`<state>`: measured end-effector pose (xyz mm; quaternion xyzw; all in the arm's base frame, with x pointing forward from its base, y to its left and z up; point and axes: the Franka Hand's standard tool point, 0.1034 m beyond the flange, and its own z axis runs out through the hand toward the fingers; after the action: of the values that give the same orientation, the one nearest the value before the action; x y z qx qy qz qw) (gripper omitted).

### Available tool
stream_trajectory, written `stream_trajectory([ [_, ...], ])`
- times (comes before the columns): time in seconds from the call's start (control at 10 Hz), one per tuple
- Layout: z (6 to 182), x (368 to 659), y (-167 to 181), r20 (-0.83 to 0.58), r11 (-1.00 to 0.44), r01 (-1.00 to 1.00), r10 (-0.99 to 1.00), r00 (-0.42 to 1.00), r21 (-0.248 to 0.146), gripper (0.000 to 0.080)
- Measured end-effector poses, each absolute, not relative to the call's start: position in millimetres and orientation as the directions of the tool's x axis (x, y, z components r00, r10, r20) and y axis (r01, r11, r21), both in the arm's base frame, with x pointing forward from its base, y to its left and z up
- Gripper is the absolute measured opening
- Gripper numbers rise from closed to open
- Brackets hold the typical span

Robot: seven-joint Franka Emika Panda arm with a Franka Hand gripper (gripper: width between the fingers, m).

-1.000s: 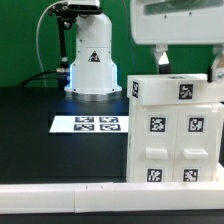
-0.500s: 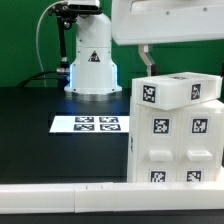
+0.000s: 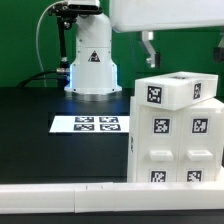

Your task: Assemble cabinet

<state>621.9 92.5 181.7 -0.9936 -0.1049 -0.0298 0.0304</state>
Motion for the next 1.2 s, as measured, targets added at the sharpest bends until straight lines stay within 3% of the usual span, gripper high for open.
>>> stream_trajectory([
  [0.1, 177.2, 624.2, 101.6, 0.028, -0.914, 0.405, 0.404, 0.914, -0.035, 0.0796],
  [0.5, 174.1, 629.3, 103.1, 0.03, -0.768, 0.639, 0.639, 0.769, -0.032, 0.0795],
  [0.8, 175.0, 637.7, 102.4, -0.033, -0.314, 0.948, 0.949, 0.313, -0.047, 0.0795],
  [1.2, 173.2, 638.1, 98.5, -0.036, -0.048, 0.997, 0.998, 0.046, -0.053, 0.0795],
])
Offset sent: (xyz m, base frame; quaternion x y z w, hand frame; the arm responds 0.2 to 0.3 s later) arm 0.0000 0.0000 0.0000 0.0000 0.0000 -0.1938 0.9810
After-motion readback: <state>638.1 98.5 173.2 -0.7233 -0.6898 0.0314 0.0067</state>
